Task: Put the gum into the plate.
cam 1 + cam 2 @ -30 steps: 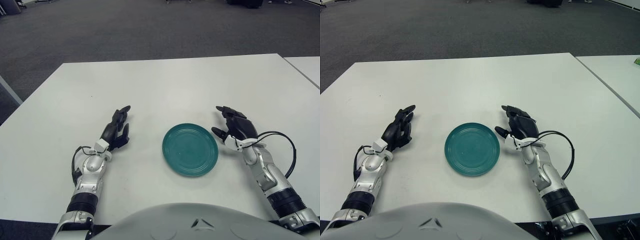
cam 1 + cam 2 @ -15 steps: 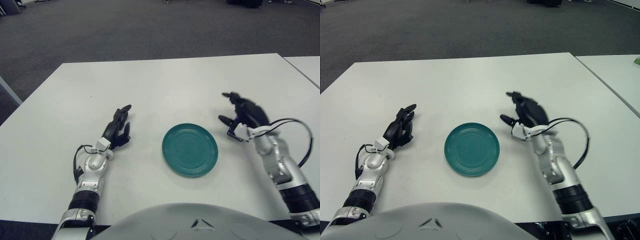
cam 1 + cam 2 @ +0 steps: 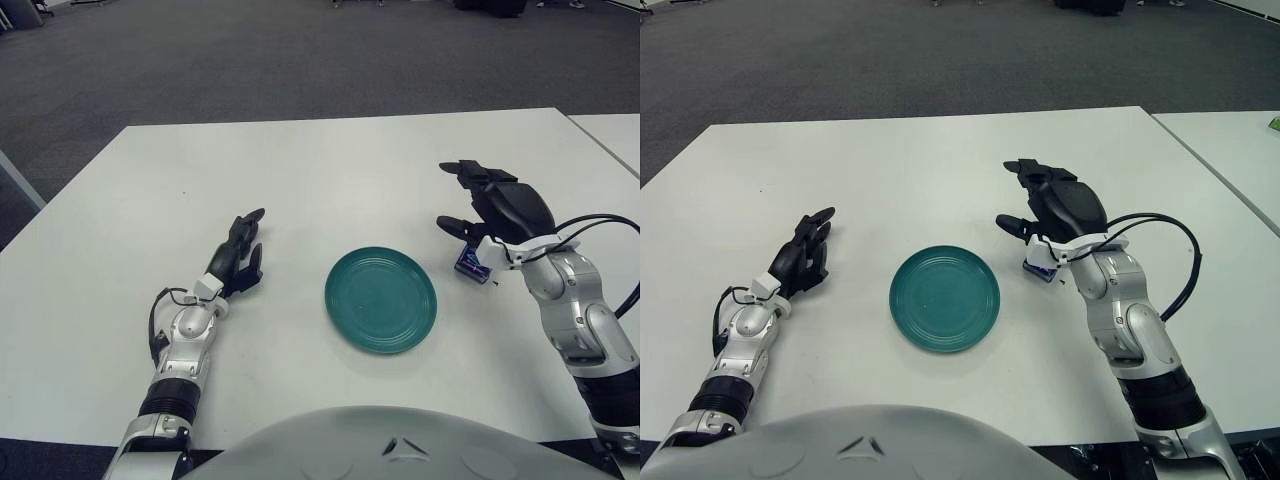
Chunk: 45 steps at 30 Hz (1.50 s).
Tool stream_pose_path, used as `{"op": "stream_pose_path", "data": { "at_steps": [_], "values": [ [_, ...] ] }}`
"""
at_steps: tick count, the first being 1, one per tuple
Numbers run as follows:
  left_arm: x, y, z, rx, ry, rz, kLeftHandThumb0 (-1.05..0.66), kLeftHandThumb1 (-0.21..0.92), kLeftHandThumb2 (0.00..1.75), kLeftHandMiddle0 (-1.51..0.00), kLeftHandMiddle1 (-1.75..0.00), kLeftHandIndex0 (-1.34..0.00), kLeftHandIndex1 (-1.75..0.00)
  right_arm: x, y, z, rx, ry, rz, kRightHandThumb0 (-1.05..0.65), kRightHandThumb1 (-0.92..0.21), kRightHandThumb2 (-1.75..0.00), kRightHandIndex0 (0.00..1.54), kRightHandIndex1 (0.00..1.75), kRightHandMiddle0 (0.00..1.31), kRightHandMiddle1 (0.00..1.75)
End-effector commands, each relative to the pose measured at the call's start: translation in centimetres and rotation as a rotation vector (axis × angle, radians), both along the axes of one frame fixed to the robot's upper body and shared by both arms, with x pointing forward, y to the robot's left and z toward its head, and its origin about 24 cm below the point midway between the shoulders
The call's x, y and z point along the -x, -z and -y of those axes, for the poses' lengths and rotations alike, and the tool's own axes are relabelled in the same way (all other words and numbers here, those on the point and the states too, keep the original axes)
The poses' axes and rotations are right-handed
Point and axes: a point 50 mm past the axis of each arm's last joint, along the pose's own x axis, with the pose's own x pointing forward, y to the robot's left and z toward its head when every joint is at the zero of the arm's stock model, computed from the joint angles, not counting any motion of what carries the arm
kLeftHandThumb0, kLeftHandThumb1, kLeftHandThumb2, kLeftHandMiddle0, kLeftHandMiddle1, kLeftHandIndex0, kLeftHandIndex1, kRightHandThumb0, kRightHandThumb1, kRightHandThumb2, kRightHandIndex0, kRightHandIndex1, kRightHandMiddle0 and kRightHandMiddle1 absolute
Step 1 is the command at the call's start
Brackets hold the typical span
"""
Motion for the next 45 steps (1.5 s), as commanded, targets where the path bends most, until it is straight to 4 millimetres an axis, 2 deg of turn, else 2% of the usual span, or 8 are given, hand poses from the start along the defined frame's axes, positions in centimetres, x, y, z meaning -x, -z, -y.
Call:
{"op": "stream_pose_path", "data": {
  "at_steps": [1,7,13,18,26,35,45],
  "values": [
    [0.2,0.6,-0.2,-0.011,-0.009,-0.038,-0.97,0.92,0.89,-0.17,0.0,0.0,-0.51,0.3,0.3,0.6,0.075,-0.03,-0.045,-1.05,-0.92,-0.75,0.3,0.03,0.0,0.5],
    [0.2,0.5,-0.4,-0.011,-0.01,-0.038,-0.97,0.92,0.89,-0.17,0.0,0.0,-0.51,1.2,0.9,1.4,0.226,-0.157,-0.133,-1.05,-0.92,-0.72,0.25,0.01,0.0,0.44],
    [0.2,0.5,-0.6,-0.012,-0.011,-0.038,-0.97,0.92,0.89,-0.17,0.0,0.0,-0.51,1.6,1.5,2.7,0.357,-0.269,-0.204,-1.05,-0.92,-0.61,0.18,0.01,0.0,0.3],
    [0.2,0.4,-0.8,-0.013,-0.012,-0.038,-0.97,0.92,0.89,-0.17,0.0,0.0,-0.51,1.6,2.6,4.1,0.432,-0.33,-0.238,-1.05,-0.92,-0.47,0.13,0.0,0.0,0.19],
    [0.3,0.3,-1.2,-0.014,-0.014,-0.038,-0.97,0.92,0.89,-0.17,0.0,0.0,-0.51,1.4,3.4,5.0,0.51,-0.425,-0.247,-1.03,-0.92,-0.35,0.13,0.0,0.0,0.15],
    [0.2,0.3,-1.7,-0.014,-0.015,-0.04,-0.97,0.92,0.89,-0.17,0.0,0.0,-0.51,0.7,4.0,5.7,0.565,-0.466,-0.241,-1.02,-0.92,-0.35,0.13,0.0,0.0,0.09],
    [0.3,0.2,-2.5,-0.014,-0.016,-0.041,-0.97,0.92,0.89,-0.17,0.0,0.0,-0.51,0.1,5.4,7.0,0.563,-0.448,-0.258,-1.02,-0.92,-0.38,0.15,0.01,0.0,0.11]
  ]
}}
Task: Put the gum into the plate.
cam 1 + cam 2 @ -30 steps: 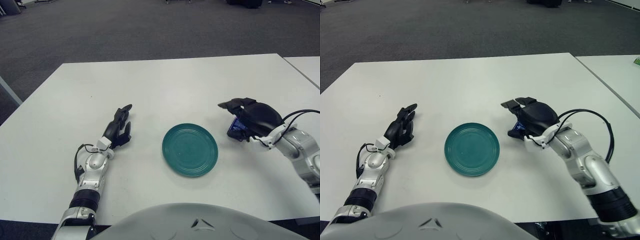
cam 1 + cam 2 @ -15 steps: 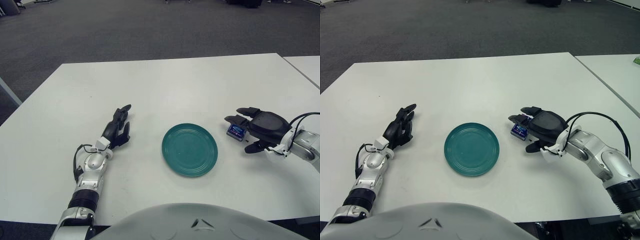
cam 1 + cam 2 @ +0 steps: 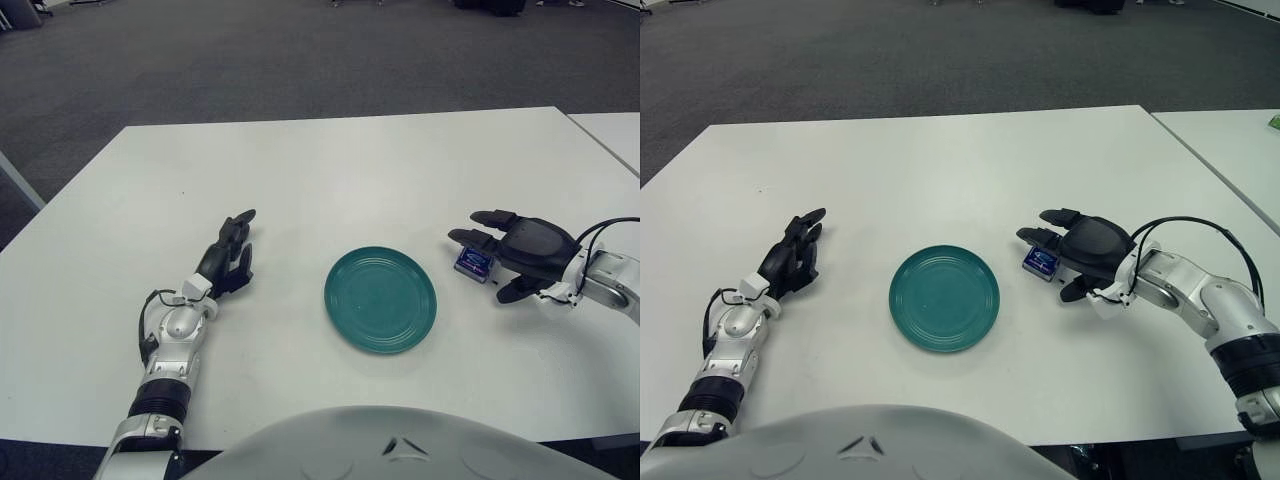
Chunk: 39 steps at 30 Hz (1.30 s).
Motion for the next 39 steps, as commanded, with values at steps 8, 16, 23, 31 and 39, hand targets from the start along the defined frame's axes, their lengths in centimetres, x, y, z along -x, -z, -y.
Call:
{"op": "stream_pose_path", "data": {
  "at_steps": [8,16,23,31,39],
  "values": [
    [0.1,0.2,-1.2,-0.01,-0.005,-0.024,-0.97,0.92,0.89,-0.17,0.0,0.0,-0.51,-1.0,0.7,0.3,-0.016,0.017,0.017,-1.02,-0.92,-0.4,0.18,0.02,0.0,0.14],
    [0.2,0.2,-1.5,-0.01,-0.005,-0.025,-0.97,0.92,0.89,-0.17,0.0,0.0,-0.51,-1.8,0.7,0.5,-0.025,0.032,0.033,-0.99,-0.92,-0.37,0.19,0.02,0.0,0.18],
    [0.3,0.1,-1.9,-0.01,-0.006,-0.024,-0.97,0.92,0.89,-0.17,0.0,0.0,-0.51,-2.3,0.6,1.0,-0.021,0.039,0.038,-0.96,-0.92,-0.37,0.21,0.03,0.0,0.2],
    [0.4,0.0,-2.2,-0.01,-0.006,-0.023,-0.97,0.92,0.89,-0.17,0.0,0.0,-0.51,-2.6,1.0,1.6,-0.007,0.049,0.036,-0.95,-0.92,-0.37,0.24,0.04,0.0,0.28],
    [0.4,0.0,-2.3,-0.009,-0.005,-0.024,-0.97,0.92,0.89,-0.17,0.0,0.0,-0.51,-3.0,1.6,1.5,-0.018,0.048,0.035,-0.94,-0.92,-0.42,0.28,0.05,0.0,0.33]
  ]
}}
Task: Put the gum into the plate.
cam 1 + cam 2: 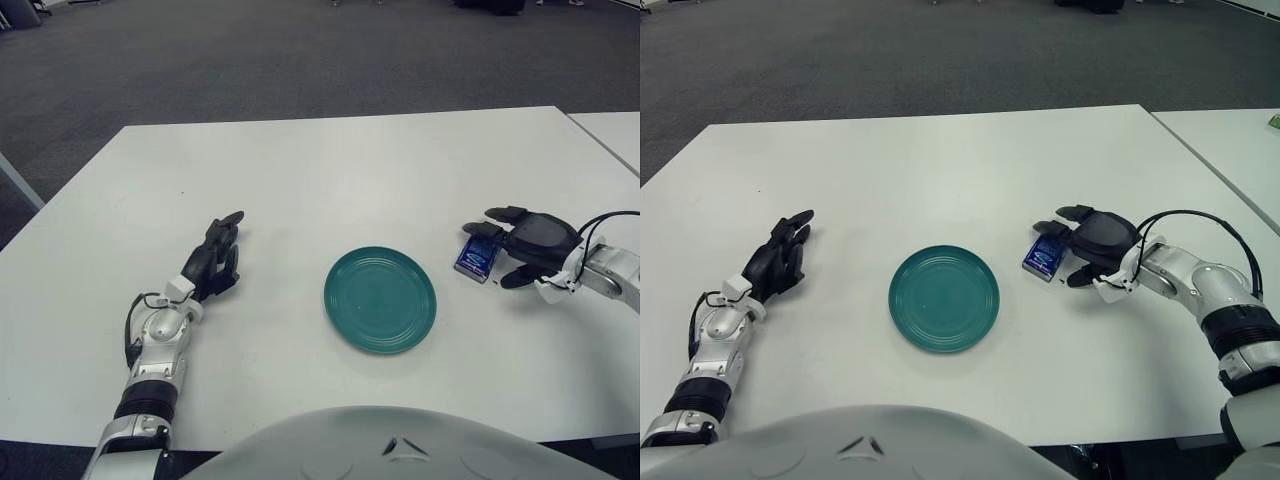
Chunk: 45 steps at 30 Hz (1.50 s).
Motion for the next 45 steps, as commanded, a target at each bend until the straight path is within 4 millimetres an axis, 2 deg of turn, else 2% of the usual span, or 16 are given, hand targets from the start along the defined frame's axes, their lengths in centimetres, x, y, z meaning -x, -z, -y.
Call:
{"op": "stream_pose_path", "data": {
  "at_steps": [1,10,24,31,36,37,38,39,41,45],
  "values": [
    [0.0,0.0,-0.5,-0.011,-0.001,-0.011,-0.97,0.92,0.89,-0.17,0.0,0.0,-0.51,-0.6,0.0,-0.6,-0.018,-0.019,0.018,-0.94,-0.92,-0.42,0.28,0.05,0.0,0.33],
    [0.1,0.0,-0.5,-0.011,-0.001,-0.011,-0.97,0.92,0.89,-0.17,0.0,0.0,-0.51,-1.1,0.1,-0.7,-0.017,-0.03,0.002,-0.9,-0.92,-0.38,0.29,0.05,0.0,0.43],
    [0.2,0.0,-0.2,-0.01,0.002,-0.008,-0.97,0.92,0.89,-0.17,0.0,0.0,-0.51,-1.1,0.8,-0.8,-0.011,-0.054,-0.028,-0.79,-0.91,-0.27,0.34,0.05,0.0,0.81],
    [0.2,0.0,0.1,-0.009,0.004,-0.006,-0.97,0.92,0.89,-0.17,0.0,0.0,-0.51,-1.0,1.3,-0.9,-0.013,-0.057,-0.048,-0.75,-0.91,-0.26,0.37,0.07,0.0,0.93],
    [0.2,0.1,0.4,-0.008,0.005,-0.005,-0.97,0.92,0.89,-0.17,0.0,0.0,-0.51,-0.9,1.6,-1.0,-0.018,-0.055,-0.046,-0.71,-0.91,-0.28,0.39,0.08,0.0,1.08],
    [0.2,0.1,0.4,-0.008,0.006,-0.004,-0.97,0.92,0.89,-0.17,0.0,0.0,-0.51,-0.8,1.5,-1.2,-0.022,-0.065,-0.046,-0.7,-0.91,-0.28,0.4,0.08,0.01,1.13],
    [0.2,0.1,0.5,-0.008,0.006,-0.004,-0.97,0.92,0.89,-0.17,0.0,0.0,-0.51,-0.7,1.4,-1.4,-0.024,-0.073,-0.047,-0.66,-0.89,-0.31,0.41,0.09,0.05,1.27],
    [0.2,0.1,0.5,-0.008,0.006,-0.004,-0.97,0.92,0.89,-0.17,0.0,0.0,-0.51,-0.7,1.4,-1.4,-0.025,-0.074,-0.048,-0.65,-0.88,-0.34,0.42,0.1,0.06,1.33],
    [0.2,0.1,0.6,-0.008,0.006,-0.003,-0.97,0.92,0.89,-0.17,0.0,0.0,-0.51,-0.7,1.4,-1.3,-0.026,-0.07,-0.051,-0.48,-0.88,-0.42,0.43,0.13,0.2,1.52],
    [0.2,0.1,0.8,-0.008,0.007,-0.003,-0.97,0.92,0.89,-0.17,0.0,0.0,-0.51,-0.5,1.5,-1.3,-0.034,-0.064,-0.066,-0.39,-0.8,-0.6,0.43,0.18,0.3,1.65]
  ]
}}
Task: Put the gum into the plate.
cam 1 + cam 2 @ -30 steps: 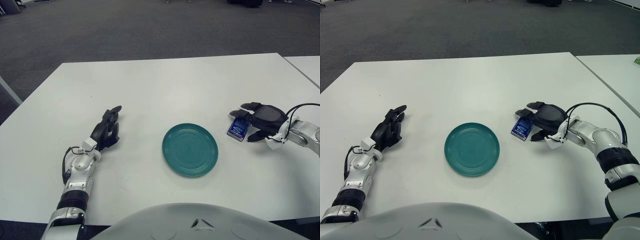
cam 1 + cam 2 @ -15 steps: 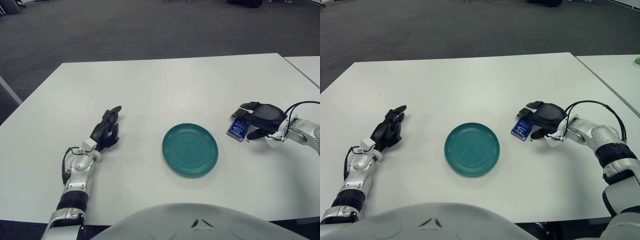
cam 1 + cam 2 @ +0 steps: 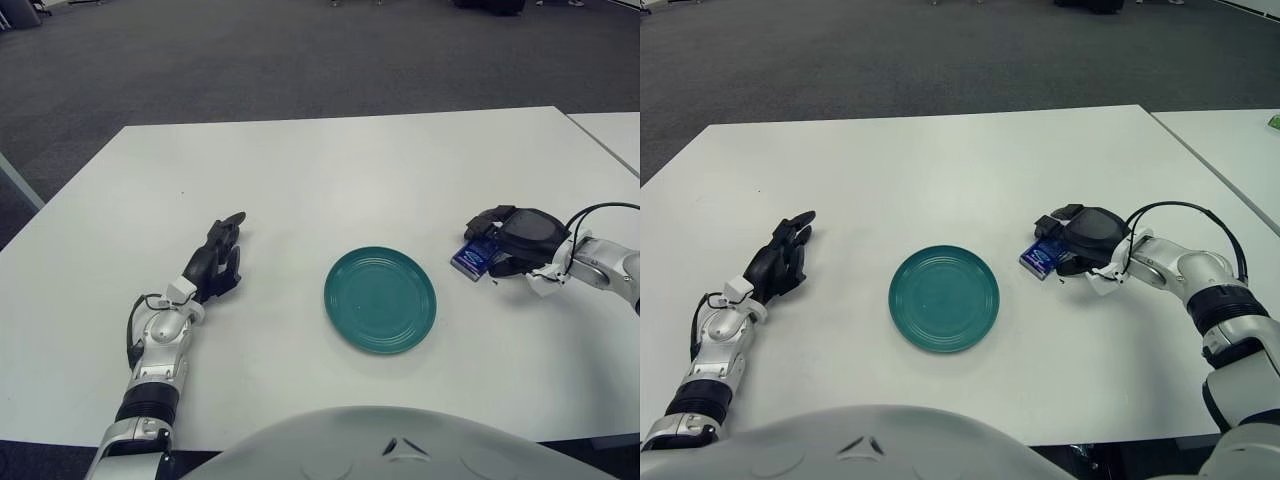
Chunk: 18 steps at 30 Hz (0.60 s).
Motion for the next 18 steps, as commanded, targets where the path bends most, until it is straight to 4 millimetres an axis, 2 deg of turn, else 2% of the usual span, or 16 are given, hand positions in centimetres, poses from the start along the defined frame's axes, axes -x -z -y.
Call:
{"op": "stream_pose_path", "data": {
  "at_steps": [1,7,18],
  "values": [
    [0.13,0.12,0.12,-0.006,-0.008,-0.01,-0.97,0.92,0.89,-0.17,0.0,0.0,-0.51,0.74,1.09,-0.28,0.004,-0.003,-0.059,-0.39,-0.79,-0.63,0.43,0.19,0.31,1.66],
    [0.08,0.13,0.34,-0.006,-0.008,-0.01,-0.97,0.92,0.89,-0.17,0.0,0.0,-0.51,0.86,1.3,-0.17,-0.004,-0.003,-0.062,-0.38,-0.72,-0.76,0.41,0.25,0.34,1.71],
    [-0.06,0.19,0.64,-0.007,-0.009,-0.012,-0.97,0.92,0.89,-0.17,0.0,0.0,-0.51,0.95,1.69,-0.11,-0.038,0.034,-0.054,-0.38,-0.71,-0.77,0.39,0.29,0.36,1.7]
  ]
}}
